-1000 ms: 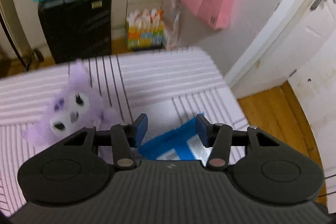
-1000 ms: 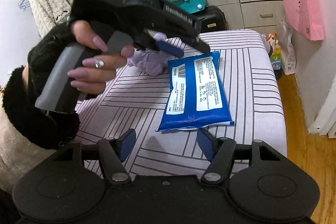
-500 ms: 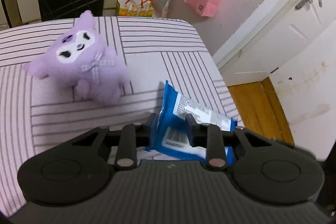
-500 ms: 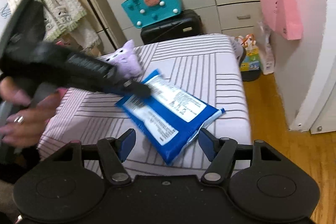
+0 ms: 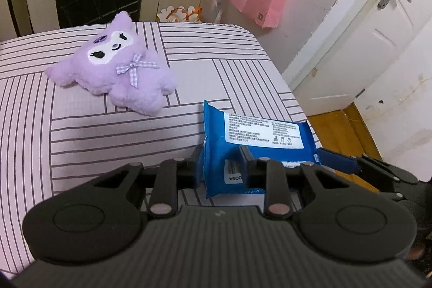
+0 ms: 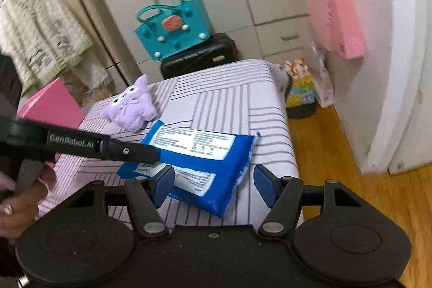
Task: Organize soft objects
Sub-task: 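Close the left gripper on the blue wipes pack edge, then lift the blue wipes pack with the left gripper and carry it over the box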
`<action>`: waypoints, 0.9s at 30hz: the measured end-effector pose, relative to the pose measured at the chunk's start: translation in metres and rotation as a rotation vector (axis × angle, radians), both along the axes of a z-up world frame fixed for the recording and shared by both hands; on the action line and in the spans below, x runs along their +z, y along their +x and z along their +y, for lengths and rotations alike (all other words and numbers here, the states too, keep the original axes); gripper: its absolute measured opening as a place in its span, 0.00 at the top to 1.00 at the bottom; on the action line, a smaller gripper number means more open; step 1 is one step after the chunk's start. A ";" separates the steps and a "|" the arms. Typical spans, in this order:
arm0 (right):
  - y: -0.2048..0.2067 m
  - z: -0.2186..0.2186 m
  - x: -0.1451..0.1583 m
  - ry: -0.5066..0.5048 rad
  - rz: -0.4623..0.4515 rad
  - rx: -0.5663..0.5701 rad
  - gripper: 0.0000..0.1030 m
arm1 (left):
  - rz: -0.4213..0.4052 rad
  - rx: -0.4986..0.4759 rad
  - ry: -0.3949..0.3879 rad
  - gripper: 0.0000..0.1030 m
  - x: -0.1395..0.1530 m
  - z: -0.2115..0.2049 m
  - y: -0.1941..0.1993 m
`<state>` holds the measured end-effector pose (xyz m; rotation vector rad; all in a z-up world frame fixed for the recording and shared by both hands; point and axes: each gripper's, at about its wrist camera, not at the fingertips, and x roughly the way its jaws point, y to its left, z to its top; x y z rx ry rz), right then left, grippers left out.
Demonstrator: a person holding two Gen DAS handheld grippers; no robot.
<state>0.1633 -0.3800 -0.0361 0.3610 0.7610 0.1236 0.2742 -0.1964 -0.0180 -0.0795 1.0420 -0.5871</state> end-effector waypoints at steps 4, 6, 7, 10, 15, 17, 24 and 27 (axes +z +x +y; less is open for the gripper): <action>-0.002 -0.008 -0.002 0.094 0.024 -0.049 0.54 | -0.031 -0.012 0.007 0.72 -0.001 -0.003 -0.005; 0.001 -0.007 -0.006 0.106 0.035 -0.055 0.66 | -0.038 -0.003 0.007 0.71 -0.002 -0.004 -0.007; 0.002 -0.005 -0.007 0.085 0.031 -0.055 0.69 | -0.045 0.002 0.009 0.72 -0.002 -0.005 -0.008; 0.003 -0.001 -0.006 0.051 0.026 -0.037 0.70 | -0.073 0.008 0.012 0.73 -0.003 -0.008 -0.015; 0.005 0.002 -0.002 0.006 0.030 -0.017 0.70 | -0.095 0.008 0.032 0.77 0.002 -0.012 -0.022; 0.005 0.003 0.001 0.008 0.043 -0.007 0.70 | -0.092 0.003 0.035 0.77 0.006 -0.012 -0.027; -0.004 0.012 0.020 -0.002 0.039 0.041 0.67 | -0.145 -0.012 0.038 0.77 0.025 0.002 -0.054; -0.011 0.017 0.026 0.011 0.035 0.063 0.67 | -0.167 -0.006 0.038 0.77 0.033 0.012 -0.067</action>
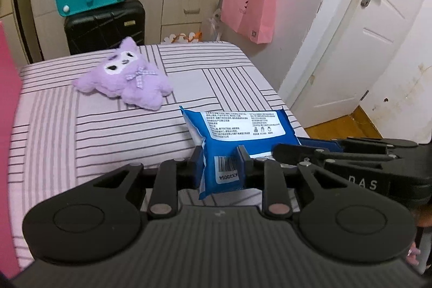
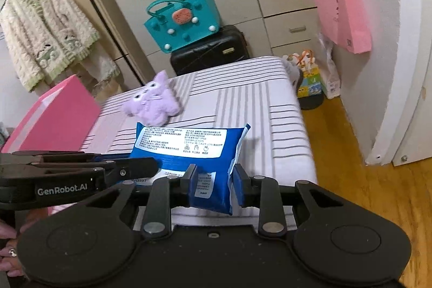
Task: Organize soft objects
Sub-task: 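Lift the blue wipes pack with the left gripper and carry it over the box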
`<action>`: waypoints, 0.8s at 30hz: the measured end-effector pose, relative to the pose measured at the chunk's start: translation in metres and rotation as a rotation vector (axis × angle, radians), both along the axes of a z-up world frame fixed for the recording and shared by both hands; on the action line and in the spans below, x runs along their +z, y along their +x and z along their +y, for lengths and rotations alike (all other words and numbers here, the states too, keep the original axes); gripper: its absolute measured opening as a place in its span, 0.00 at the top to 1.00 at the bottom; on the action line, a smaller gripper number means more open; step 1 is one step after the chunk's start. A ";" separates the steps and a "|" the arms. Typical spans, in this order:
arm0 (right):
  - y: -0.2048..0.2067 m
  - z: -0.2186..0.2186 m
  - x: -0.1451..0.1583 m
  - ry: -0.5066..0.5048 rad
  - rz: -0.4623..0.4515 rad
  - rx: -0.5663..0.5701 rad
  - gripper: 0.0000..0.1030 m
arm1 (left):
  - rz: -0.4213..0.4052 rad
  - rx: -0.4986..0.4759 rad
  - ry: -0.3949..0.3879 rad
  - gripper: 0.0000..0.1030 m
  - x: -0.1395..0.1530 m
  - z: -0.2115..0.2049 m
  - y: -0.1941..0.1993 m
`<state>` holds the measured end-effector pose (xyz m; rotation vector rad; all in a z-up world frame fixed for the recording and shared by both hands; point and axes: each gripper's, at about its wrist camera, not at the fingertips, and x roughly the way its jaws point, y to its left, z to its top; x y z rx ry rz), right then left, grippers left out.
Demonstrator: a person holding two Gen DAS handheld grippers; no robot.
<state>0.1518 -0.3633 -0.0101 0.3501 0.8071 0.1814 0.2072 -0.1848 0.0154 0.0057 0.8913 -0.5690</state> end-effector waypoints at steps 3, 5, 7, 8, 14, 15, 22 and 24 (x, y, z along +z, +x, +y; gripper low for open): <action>-0.007 0.008 0.008 0.000 -0.007 0.027 0.66 | -0.009 0.003 -0.009 0.77 0.009 0.012 -0.012; -0.013 0.015 0.015 -0.001 -0.018 0.052 0.63 | -0.022 0.005 -0.010 0.77 0.016 0.020 -0.021; -0.019 0.022 0.020 -0.002 -0.035 0.074 0.62 | -0.041 0.005 -0.007 0.77 0.022 0.029 -0.029; -0.023 0.025 0.022 0.002 -0.043 0.082 0.62 | -0.047 0.005 -0.005 0.77 0.024 0.033 -0.033; -0.031 0.044 0.032 0.018 -0.062 0.116 0.59 | -0.071 0.012 -0.015 0.77 0.038 0.059 -0.046; -0.032 0.048 0.035 0.015 -0.067 0.127 0.59 | -0.075 0.014 -0.020 0.77 0.041 0.064 -0.048; -0.036 0.072 0.067 0.004 -0.120 0.218 0.57 | -0.106 -0.046 -0.050 0.77 0.073 0.105 -0.058; -0.036 0.079 0.075 0.012 -0.135 0.245 0.57 | -0.121 -0.067 -0.052 0.77 0.085 0.118 -0.061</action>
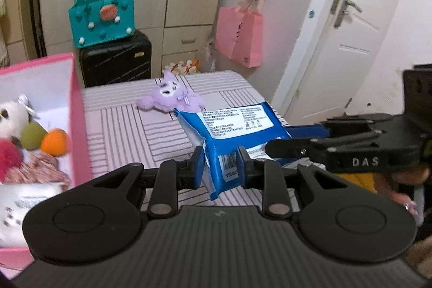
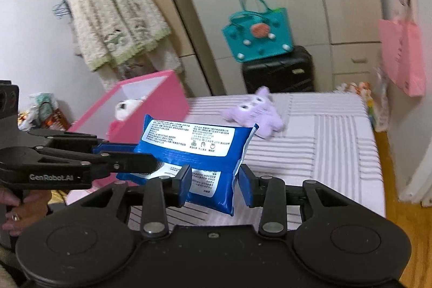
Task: Organize soft objects
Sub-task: 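Lift the blue wipes pack with the left gripper and carry it over the box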
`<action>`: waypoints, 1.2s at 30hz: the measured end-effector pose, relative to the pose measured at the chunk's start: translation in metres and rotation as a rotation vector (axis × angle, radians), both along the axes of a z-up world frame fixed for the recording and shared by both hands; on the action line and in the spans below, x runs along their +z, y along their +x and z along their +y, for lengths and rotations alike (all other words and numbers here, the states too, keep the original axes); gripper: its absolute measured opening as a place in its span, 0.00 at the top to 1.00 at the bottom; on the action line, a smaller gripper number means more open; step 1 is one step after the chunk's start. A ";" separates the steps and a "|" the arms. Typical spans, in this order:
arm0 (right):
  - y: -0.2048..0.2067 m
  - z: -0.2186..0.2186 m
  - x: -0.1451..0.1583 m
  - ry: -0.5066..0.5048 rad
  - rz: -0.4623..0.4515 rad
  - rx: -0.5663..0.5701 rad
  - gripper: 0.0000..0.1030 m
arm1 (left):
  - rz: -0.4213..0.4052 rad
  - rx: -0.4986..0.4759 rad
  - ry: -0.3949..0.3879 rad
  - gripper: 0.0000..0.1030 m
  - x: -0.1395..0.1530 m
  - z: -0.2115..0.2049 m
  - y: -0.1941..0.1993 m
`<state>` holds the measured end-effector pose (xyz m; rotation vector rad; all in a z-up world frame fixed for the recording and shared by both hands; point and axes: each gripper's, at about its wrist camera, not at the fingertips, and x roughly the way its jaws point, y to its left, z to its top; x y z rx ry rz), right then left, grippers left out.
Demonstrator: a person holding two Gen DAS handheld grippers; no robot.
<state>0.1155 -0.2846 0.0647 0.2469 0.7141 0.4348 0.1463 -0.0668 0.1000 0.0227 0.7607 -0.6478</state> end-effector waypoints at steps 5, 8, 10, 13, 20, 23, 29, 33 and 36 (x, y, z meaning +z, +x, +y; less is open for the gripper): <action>0.006 0.019 0.018 0.053 0.012 0.084 0.60 | -0.054 0.004 0.025 0.77 0.025 0.030 -0.009; 0.011 0.037 0.027 0.050 0.010 0.152 0.60 | -0.078 0.025 0.040 0.77 0.038 0.050 -0.012; 0.014 0.053 0.036 0.024 -0.005 0.200 0.60 | -0.084 0.040 0.044 0.77 0.044 0.064 -0.013; 0.020 0.078 0.048 -0.018 -0.029 0.260 0.60 | -0.097 0.078 0.055 0.77 0.051 0.087 -0.016; 0.038 0.130 0.069 -0.059 -0.086 0.358 0.56 | -0.122 0.177 0.063 0.77 0.066 0.140 -0.014; 0.045 0.148 0.075 -0.059 -0.109 0.399 0.56 | -0.113 0.194 0.060 0.77 0.073 0.161 -0.010; 0.069 0.186 0.069 -0.101 -0.067 0.473 0.56 | -0.054 0.257 0.126 0.77 0.061 0.187 0.020; 0.083 0.207 0.057 -0.153 -0.043 0.498 0.56 | 0.039 0.277 0.182 0.77 0.039 0.194 0.048; 0.090 0.221 0.046 -0.207 -0.041 0.505 0.56 | 0.091 0.262 0.263 0.77 0.025 0.190 0.068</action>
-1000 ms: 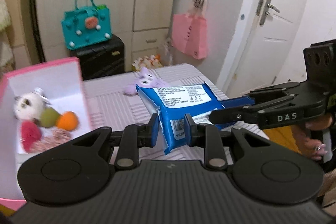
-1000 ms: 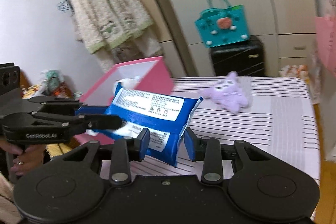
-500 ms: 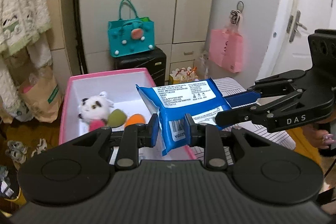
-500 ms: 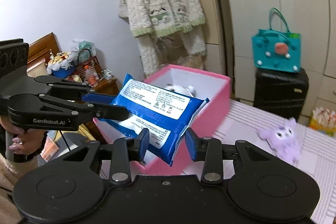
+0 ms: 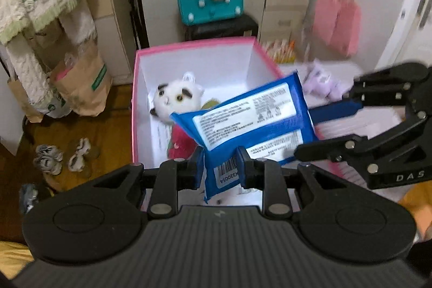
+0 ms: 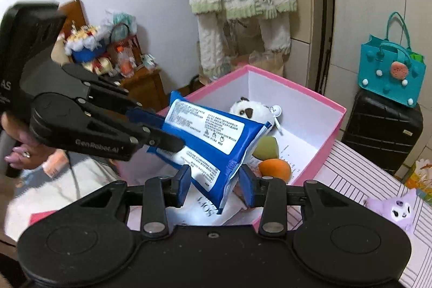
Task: Organize soft objects
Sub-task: 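Lift the blue wipes pack with the left gripper and carry it over the box, then lower the wipes pack into the box and open the left gripper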
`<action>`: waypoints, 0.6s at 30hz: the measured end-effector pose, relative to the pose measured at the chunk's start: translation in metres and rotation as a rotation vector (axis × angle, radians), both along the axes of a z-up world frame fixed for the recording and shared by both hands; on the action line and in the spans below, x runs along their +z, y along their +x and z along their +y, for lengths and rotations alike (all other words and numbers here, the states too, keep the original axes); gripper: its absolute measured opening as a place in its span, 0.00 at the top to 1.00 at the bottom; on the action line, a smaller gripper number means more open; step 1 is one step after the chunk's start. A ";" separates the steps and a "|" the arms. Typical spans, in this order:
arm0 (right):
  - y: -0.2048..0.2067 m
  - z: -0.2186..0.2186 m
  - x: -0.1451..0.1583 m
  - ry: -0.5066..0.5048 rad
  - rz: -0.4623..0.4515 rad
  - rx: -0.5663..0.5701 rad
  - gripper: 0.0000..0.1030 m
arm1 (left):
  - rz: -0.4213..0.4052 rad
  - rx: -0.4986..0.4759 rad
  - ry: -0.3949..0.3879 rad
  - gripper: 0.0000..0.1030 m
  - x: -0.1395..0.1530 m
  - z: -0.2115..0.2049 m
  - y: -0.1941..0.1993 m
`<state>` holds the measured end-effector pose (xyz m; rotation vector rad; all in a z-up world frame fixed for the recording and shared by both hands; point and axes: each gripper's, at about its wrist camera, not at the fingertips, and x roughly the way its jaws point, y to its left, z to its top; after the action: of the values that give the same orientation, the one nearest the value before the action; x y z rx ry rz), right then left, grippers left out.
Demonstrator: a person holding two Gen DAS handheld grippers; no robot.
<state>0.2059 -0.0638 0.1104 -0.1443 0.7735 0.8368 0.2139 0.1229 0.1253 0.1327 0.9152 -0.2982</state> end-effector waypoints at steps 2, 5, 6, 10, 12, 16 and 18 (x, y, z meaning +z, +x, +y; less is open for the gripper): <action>0.005 0.008 -0.004 -0.019 -0.006 0.010 0.56 | 0.050 0.011 0.025 0.77 -0.009 0.000 0.011; 0.013 0.015 -0.010 -0.034 0.015 0.020 0.56 | 0.107 0.023 0.017 0.77 -0.021 0.006 0.023; 0.014 0.015 -0.012 -0.041 0.019 0.026 0.56 | 0.112 0.025 0.011 0.77 -0.022 0.009 0.026; 0.024 0.019 -0.020 -0.045 0.062 0.019 0.56 | 0.113 0.024 0.015 0.77 -0.029 0.012 0.034; 0.025 0.021 -0.024 -0.051 0.082 0.023 0.56 | 0.103 0.004 0.053 0.77 -0.032 0.007 0.034; 0.026 0.030 -0.032 -0.081 0.117 0.021 0.53 | 0.091 -0.029 0.103 0.76 -0.040 0.001 0.034; 0.028 0.035 -0.036 -0.099 0.121 0.024 0.52 | 0.099 -0.027 0.109 0.76 -0.045 0.001 0.038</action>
<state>0.2340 -0.0293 0.0745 -0.1924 0.9294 0.8363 0.2520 0.1238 0.0803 0.2321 1.0289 -0.2817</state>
